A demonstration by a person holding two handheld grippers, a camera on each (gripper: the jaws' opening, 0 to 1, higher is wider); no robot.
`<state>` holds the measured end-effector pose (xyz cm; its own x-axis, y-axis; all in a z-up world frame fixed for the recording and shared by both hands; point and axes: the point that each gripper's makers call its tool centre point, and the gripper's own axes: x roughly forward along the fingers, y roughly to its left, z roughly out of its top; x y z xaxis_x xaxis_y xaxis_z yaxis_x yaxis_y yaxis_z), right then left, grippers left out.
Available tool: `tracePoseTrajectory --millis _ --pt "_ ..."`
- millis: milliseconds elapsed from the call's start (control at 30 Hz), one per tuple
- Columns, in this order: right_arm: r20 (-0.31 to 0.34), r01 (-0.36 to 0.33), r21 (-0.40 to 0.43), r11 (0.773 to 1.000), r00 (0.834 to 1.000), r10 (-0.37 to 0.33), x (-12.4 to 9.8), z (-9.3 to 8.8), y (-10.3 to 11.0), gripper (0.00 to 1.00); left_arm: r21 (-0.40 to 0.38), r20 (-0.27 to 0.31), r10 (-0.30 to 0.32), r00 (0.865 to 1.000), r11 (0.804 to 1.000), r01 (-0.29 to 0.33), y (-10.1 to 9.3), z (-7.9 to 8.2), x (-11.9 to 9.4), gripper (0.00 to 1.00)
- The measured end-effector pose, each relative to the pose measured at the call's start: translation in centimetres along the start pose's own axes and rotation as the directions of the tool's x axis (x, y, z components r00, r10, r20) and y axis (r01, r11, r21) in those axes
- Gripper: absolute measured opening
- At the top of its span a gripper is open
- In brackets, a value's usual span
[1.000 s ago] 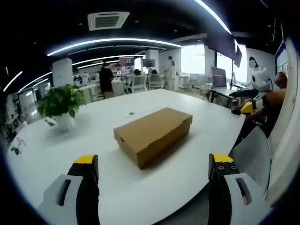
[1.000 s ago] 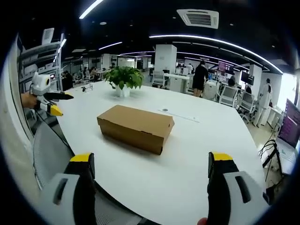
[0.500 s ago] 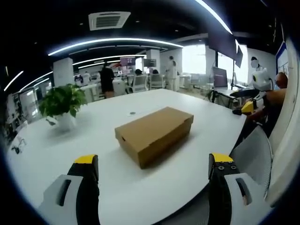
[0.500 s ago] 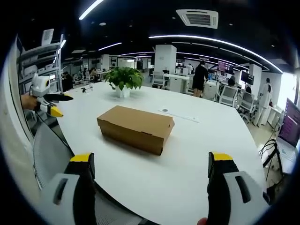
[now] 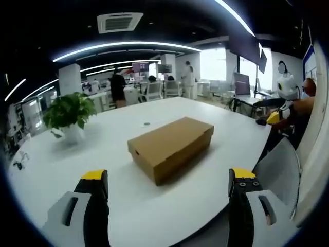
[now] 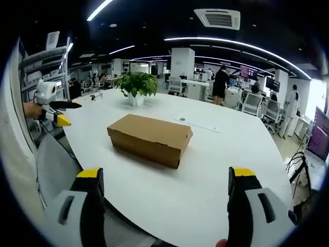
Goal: Operate the shoe box by opening the lid, removing the specified soft item, and placing it in the target area until the item is outside and the box remains undamaged.
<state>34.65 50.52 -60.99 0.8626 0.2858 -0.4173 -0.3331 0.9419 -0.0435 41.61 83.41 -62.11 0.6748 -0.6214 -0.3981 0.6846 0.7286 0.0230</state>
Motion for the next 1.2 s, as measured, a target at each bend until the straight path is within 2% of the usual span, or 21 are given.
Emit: tracePoseTrajectory --millis 267,600,833,1200 --pt "-0.001 -0.003 0.0 1.0 1.0 0.003 0.4 0.2 -0.4 0.96 -0.007 -0.009 0.0 1.0 1.0 0.0 -0.4 0.4 0.0 1.0" --pt "-0.009 -0.02 -0.004 1.0 1.0 0.02 1.7 0.1 -0.7 0.94 -0.007 -0.009 0.012 1.0 1.0 -0.012 0.6 1.1 0.4 0.99" --pt "-0.012 -0.038 -0.008 0.999 0.999 0.038 3.0 -0.1 -1.0 0.92 -0.04 0.002 0.023 1.0 0.999 -0.023 0.9 1.4 1.0 0.98" --pt "-0.017 -0.078 -0.022 0.997 0.997 0.078 5.7 -0.6 -1.0 0.9 -0.045 -0.007 -0.009 1.0 0.999 0.008 0.8 0.5 3.4 0.97"
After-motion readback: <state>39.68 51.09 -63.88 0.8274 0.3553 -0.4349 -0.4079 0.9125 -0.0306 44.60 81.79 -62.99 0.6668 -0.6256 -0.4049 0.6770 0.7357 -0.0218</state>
